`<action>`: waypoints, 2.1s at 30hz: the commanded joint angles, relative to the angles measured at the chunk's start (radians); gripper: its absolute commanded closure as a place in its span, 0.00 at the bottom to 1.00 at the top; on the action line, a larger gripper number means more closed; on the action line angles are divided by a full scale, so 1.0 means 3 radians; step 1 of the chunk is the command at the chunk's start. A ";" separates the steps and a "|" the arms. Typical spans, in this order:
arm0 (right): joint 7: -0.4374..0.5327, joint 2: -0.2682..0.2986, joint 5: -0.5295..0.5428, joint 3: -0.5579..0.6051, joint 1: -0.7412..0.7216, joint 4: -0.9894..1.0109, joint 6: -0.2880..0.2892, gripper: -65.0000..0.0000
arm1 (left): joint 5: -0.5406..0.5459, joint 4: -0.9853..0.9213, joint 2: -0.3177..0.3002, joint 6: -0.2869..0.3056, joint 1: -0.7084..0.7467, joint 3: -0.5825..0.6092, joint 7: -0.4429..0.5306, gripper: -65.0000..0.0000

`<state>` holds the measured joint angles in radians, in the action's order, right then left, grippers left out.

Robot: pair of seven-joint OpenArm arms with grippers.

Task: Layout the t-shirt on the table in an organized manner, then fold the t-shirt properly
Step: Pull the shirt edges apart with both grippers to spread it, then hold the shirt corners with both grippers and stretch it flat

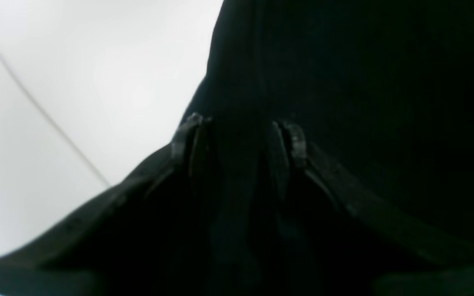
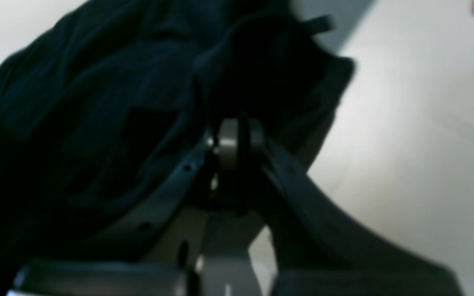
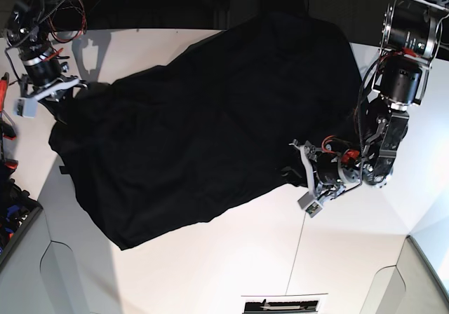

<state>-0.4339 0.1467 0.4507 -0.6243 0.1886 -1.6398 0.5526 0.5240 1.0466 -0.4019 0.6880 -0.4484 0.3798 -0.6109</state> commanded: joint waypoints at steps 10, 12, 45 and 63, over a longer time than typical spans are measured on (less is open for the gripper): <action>-0.0137 0.0046 0.0636 -0.0418 -0.0055 -0.0118 0.0042 0.59 | 0.0718 0.0205 -0.0189 0.0034 -0.0080 0.0019 -0.0373 0.56; -0.0139 0.0046 0.0679 -0.0441 -0.0055 -0.0186 0.0041 0.59 | 0.0923 0.0388 -0.0280 0.0034 -0.0011 -0.0010 -0.0510 0.56; -0.0127 0.0238 0.0217 -0.0177 -0.0870 0.1045 0.0018 0.58 | 0.0884 0.1269 -0.0266 0.0034 0.2179 -0.2246 -0.0360 0.68; -0.0488 0.0515 0.0678 -0.0519 -0.0675 0.0575 0.0019 1.00 | 0.0038 -0.0392 -0.0268 -0.0088 0.0402 -0.1113 0.0134 0.72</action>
<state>-0.5983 0.2817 0.6334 -0.7765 -0.0059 -1.4498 0.5499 0.5591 0.9268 -0.4694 0.6773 -0.3149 0.0479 -0.5484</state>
